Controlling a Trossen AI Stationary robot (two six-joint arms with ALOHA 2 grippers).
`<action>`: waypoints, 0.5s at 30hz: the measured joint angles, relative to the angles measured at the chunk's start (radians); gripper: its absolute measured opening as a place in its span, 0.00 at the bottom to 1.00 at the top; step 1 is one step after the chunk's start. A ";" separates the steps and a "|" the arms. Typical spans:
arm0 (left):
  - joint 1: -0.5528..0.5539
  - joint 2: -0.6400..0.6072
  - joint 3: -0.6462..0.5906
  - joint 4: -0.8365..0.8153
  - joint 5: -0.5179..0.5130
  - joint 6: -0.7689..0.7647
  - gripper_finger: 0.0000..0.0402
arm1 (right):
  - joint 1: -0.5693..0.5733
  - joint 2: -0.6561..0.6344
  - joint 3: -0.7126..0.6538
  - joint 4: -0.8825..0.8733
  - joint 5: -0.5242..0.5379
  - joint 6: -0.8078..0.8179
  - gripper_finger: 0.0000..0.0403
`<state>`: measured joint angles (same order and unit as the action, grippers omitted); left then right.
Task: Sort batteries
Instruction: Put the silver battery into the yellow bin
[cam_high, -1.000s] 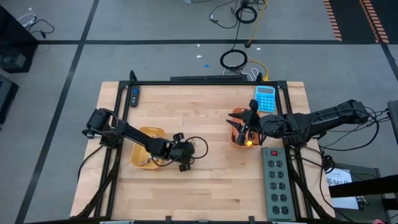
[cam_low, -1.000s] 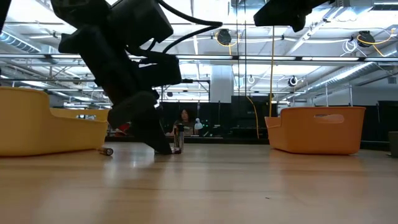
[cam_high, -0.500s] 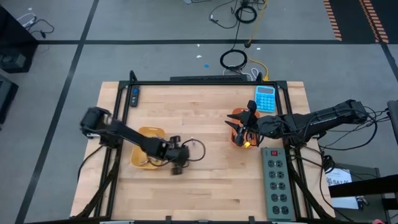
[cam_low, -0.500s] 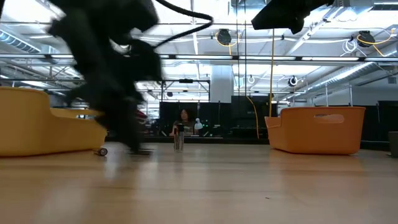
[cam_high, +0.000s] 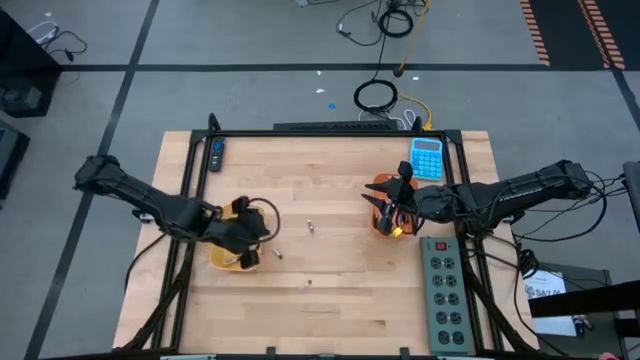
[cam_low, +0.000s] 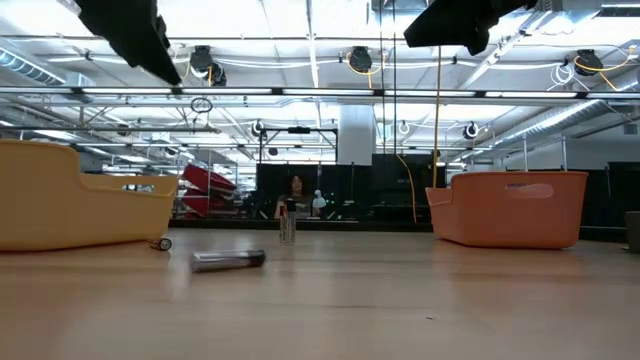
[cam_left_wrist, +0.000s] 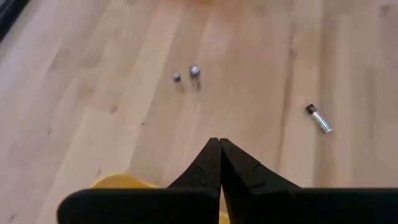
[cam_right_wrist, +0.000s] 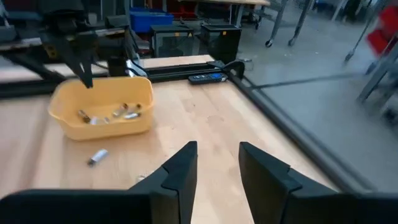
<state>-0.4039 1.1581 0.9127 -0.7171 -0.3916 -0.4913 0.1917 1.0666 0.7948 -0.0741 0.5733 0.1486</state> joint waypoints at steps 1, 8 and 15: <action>-0.010 -0.006 0.000 0.010 0.003 0.000 0.02 | 0.000 0.017 0.000 0.001 -0.031 0.043 0.27; -0.060 0.076 0.001 0.117 -0.009 0.129 0.08 | 0.218 0.368 -0.017 0.163 -0.550 0.086 0.25; 0.030 0.107 0.001 0.107 -0.133 0.158 0.11 | 0.368 0.674 0.049 0.362 -0.817 0.346 0.11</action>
<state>-0.3743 1.2648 0.9134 -0.6103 -0.5243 -0.3334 0.5596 1.7410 0.8437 0.2881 -0.2435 0.4948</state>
